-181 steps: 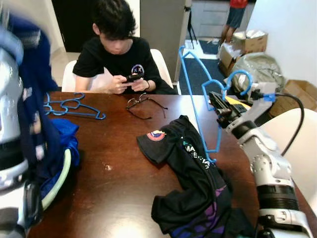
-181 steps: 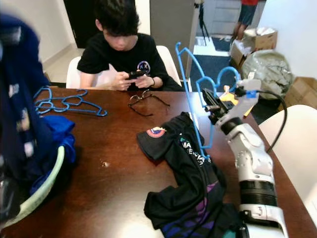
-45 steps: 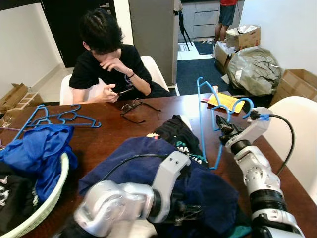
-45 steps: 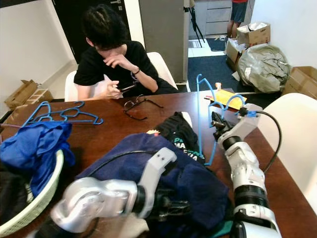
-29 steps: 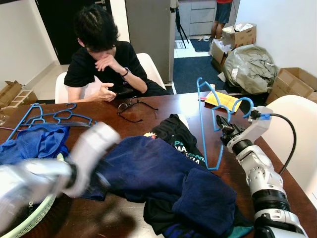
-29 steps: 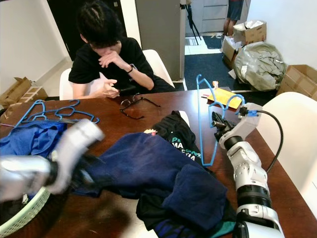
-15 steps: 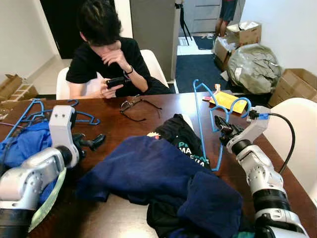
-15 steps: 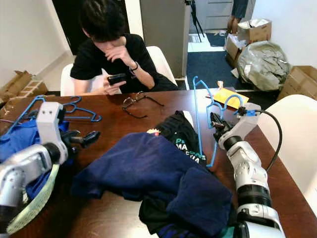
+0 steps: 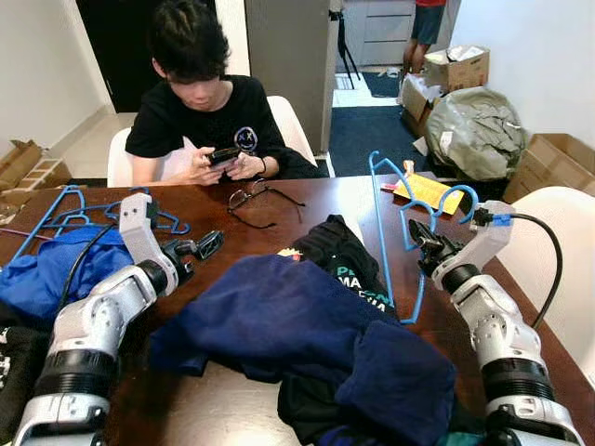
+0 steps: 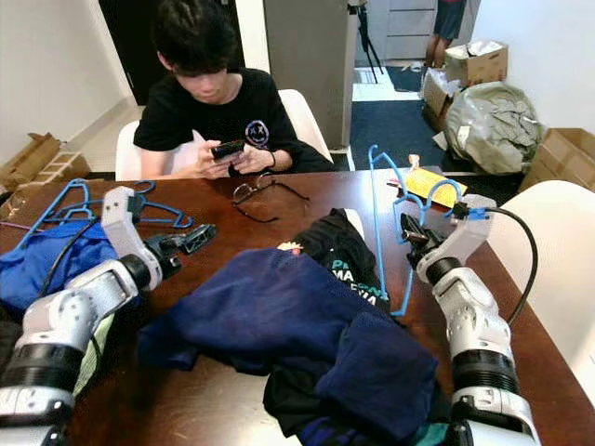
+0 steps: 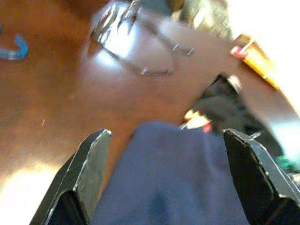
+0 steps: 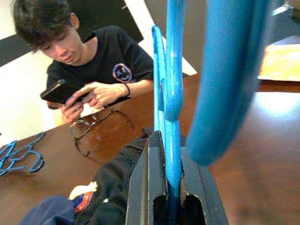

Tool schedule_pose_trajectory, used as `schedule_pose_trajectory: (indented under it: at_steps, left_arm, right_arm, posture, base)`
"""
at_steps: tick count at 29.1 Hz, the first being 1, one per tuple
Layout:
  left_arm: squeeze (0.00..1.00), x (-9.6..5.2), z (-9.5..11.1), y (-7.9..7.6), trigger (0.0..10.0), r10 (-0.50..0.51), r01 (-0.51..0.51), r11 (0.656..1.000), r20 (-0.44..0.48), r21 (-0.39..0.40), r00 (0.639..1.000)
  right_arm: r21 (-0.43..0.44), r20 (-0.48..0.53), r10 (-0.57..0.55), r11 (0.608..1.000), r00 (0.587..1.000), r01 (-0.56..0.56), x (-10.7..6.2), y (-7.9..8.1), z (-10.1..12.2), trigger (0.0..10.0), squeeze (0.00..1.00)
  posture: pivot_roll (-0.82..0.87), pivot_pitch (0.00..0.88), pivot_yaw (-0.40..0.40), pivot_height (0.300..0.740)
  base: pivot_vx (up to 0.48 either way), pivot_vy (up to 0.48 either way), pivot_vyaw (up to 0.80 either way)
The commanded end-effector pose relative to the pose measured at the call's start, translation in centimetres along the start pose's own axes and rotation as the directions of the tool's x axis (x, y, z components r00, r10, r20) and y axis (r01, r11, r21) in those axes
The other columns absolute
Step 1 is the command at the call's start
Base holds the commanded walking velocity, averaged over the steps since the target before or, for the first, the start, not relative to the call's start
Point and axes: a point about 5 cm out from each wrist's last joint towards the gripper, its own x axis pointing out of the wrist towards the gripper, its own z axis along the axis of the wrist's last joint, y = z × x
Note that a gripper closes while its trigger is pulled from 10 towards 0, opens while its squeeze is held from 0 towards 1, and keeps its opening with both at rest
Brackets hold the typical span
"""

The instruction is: Hang hanger

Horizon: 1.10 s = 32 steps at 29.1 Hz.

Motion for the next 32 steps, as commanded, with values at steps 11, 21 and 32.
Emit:
schedule_pose_trajectory:
  at_steps: [11,21,32]
  left_arm:
    - [0.0,1.5,0.4,1.4,10.0,0.095,-0.075,0.984,-0.118,0.159,0.989]
    - [0.0,2.8,-1.6,-0.1,10.0,-0.014,0.067,0.981,-0.279,0.181,0.96]
    - [0.0,3.1,-3.3,-0.4,10.0,-0.034,0.086,0.988,-0.359,0.13,0.933]
  right_arm:
    - [-0.014,-0.001,0.0,1.0,1.0,0.0,-0.8,0.1,0.6,10.0,0.0]
    - [-0.024,-0.003,0.0,1.0,1.0,0.0,-1.7,0.5,1.1,10.0,0.0]
    - [-0.032,-0.004,-0.027,0.999,1.0,0.027,-2.9,0.2,1.7,10.0,0.0]
  posture:
    - [-0.03,0.0,0.037,0.735]
    - [-0.07,0.044,0.06,0.735]
    - [-0.09,0.069,0.068,0.735]
  base:
    - [0.0,0.0,0.0]
    - [0.0,0.0,0.0]
    - [0.0,0.0,0.0]
